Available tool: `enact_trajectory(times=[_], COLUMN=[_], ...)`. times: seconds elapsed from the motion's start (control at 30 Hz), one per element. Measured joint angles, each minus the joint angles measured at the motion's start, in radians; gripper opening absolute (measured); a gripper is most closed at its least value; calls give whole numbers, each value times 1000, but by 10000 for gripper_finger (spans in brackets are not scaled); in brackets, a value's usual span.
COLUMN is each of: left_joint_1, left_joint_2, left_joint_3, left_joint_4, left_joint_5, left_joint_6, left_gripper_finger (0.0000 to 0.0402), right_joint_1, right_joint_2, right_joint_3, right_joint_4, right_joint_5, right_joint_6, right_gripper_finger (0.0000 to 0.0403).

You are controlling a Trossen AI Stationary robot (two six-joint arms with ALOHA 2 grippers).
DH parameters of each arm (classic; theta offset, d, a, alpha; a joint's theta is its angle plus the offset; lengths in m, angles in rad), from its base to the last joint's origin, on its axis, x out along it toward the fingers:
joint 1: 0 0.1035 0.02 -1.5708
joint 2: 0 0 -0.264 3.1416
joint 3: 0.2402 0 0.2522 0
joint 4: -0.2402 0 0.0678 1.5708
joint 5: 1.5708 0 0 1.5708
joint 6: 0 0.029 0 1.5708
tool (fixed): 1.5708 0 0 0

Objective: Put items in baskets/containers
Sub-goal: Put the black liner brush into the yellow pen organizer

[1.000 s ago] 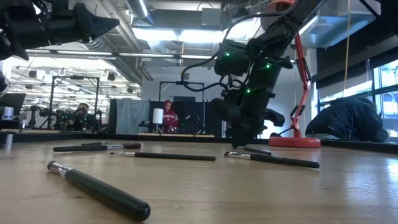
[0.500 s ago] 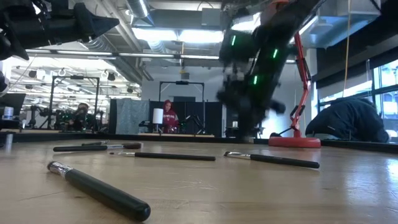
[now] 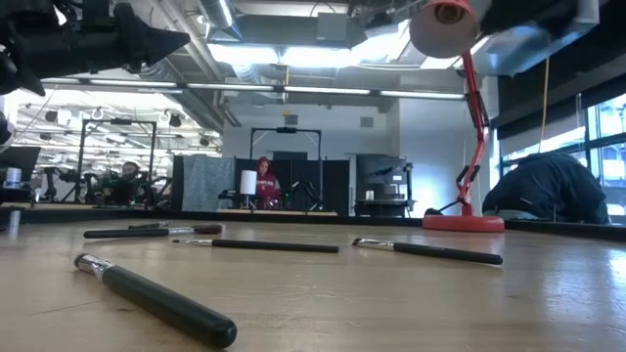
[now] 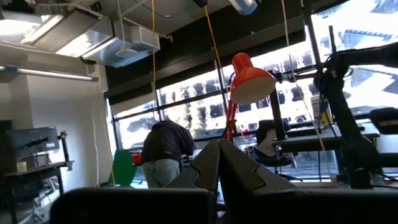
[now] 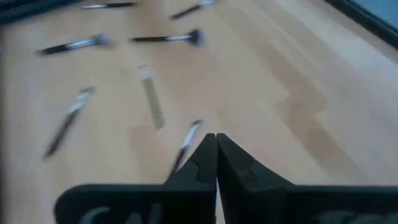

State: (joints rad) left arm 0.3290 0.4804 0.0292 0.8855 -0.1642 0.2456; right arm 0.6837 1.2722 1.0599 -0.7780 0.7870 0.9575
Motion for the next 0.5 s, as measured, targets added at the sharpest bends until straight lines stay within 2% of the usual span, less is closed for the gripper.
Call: enact_trajectory(times=[0.23,0.5], left_joint_1=[0,0], left_joint_2=[0,0], left_joint_3=[0,0], left_joint_4=[-18,-39], left_joint_5=[6,2], left_joint_6=[-24,-27], left_gripper_finger=[4,2], right_joint_1=[310,486], right_joint_2=[-3,38], right_joint_3=[0,-12], right_joint_4=[13,35], right_joint_5=[92,287], right_joint_6=[62,112], right_gripper_finger=[1,0])
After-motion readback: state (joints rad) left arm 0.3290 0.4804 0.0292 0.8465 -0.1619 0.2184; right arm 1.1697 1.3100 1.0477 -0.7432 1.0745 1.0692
